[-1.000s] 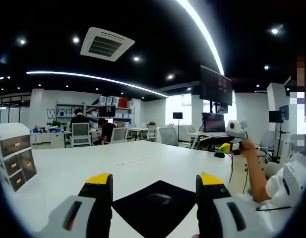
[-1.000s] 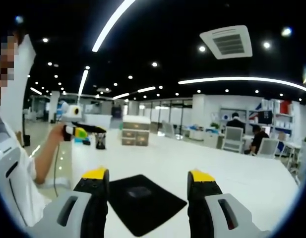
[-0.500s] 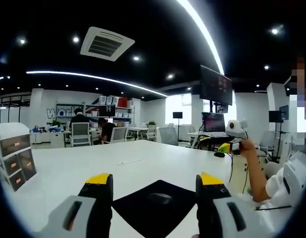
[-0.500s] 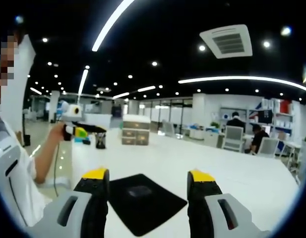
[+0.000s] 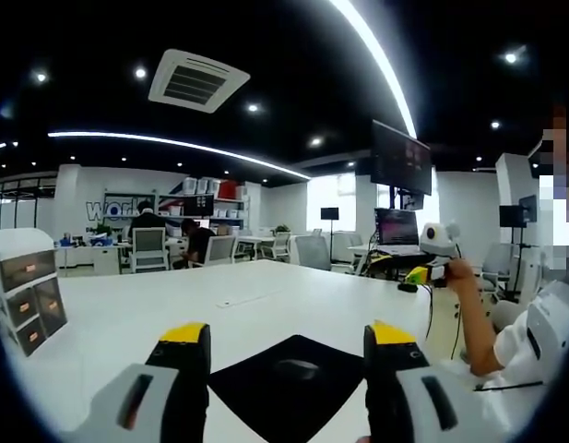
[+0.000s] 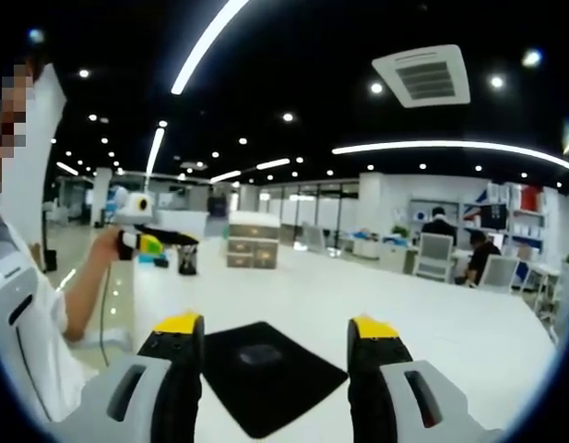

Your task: Arrange the mouse and mouse pad neatly on the desk surface

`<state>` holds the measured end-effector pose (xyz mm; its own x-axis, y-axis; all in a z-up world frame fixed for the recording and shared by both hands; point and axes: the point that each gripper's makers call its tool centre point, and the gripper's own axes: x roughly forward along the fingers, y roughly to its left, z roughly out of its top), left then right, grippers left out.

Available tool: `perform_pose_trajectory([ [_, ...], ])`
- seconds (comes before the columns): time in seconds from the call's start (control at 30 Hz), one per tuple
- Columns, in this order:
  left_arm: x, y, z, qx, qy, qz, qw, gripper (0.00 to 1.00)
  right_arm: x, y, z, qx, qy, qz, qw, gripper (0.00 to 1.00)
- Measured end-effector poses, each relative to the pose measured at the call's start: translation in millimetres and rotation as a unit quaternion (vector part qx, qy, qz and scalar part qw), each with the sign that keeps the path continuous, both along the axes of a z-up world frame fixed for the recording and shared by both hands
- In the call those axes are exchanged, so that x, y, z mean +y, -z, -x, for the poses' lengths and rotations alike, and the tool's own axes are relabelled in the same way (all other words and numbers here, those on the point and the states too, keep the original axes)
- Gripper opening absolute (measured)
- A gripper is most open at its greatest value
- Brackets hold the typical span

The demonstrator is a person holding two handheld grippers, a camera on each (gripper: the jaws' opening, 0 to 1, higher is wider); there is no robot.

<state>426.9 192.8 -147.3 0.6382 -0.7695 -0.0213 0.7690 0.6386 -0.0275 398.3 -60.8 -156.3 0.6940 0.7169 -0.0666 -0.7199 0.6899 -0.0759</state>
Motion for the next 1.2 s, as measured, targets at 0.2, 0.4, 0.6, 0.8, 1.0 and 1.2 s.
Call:
perform_pose_trajectory([
  [0.2,-0.1,0.2,-0.7,0.001,0.000,0.001,1.0000,0.67,-1.9,0.2,-1.9,0.001,0.000,0.001,1.0000,0.60],
  [0.4,1.8,-1.9,-0.6,-0.002,-0.001,0.002,1.0000,0.67,-2.5,0.0,-2.4,0.001,-0.001,0.002,1.0000,0.60],
  [0.6,1.0,-1.1,-1.7,0.000,-0.001,0.001,1.0000,0.67,-4.4,0.4,-4.5,0.002,0.000,0.003,1.0000,0.60],
  [0.8,0.5,-1.2,-1.2,-0.001,-0.001,0.001,1.0000,0.67,-4.8,0.6,-5.2,0.003,0.000,0.003,1.0000,0.60],
  [1.0,1.9,-2.9,-0.1,-0.003,-0.003,0.004,1.0000,0.67,-3.6,-1.1,-3.5,0.001,-0.002,0.003,1.0000,0.59],
  [1.2,0.3,-1.5,1.0,-0.002,-0.001,0.002,1.0000,0.67,-2.1,0.4,-2.4,0.001,-0.002,0.006,1.0000,0.59],
])
